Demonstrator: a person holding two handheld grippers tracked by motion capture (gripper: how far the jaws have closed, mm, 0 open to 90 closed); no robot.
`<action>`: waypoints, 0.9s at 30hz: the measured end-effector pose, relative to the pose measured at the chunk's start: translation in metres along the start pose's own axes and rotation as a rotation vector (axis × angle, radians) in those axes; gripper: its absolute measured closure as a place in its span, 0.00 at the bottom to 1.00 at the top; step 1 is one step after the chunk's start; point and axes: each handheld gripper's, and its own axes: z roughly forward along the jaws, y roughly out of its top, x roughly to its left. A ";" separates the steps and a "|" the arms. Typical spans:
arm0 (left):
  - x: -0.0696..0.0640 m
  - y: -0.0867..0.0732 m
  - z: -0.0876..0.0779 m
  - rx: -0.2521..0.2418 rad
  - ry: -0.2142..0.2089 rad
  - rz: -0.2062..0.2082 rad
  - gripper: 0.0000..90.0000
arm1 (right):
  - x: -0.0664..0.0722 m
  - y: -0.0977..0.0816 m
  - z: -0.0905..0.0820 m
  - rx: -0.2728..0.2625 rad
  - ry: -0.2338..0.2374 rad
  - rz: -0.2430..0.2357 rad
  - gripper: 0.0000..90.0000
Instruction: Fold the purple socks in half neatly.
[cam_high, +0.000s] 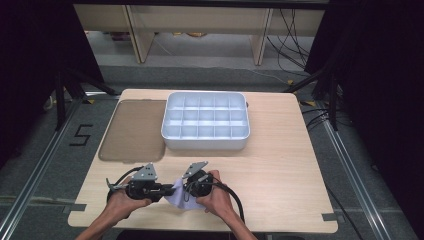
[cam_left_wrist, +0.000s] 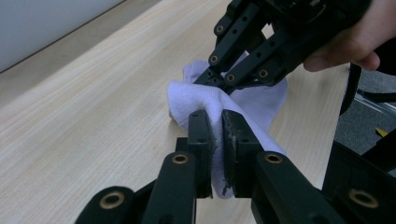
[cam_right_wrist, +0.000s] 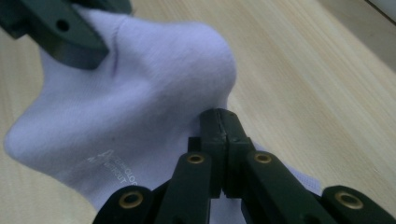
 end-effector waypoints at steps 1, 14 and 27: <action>0.000 0.000 0.000 -0.001 -0.003 -0.005 0.91 | 0.001 0.000 -0.001 0.003 0.007 -0.007 1.00; -0.009 0.014 0.016 -0.008 0.004 -0.001 0.91 | -0.030 -0.046 -0.047 -0.001 -0.067 0.061 1.00; -0.016 0.028 0.058 0.069 0.003 -0.006 0.90 | -0.034 -0.047 -0.047 -0.007 -0.047 0.079 1.00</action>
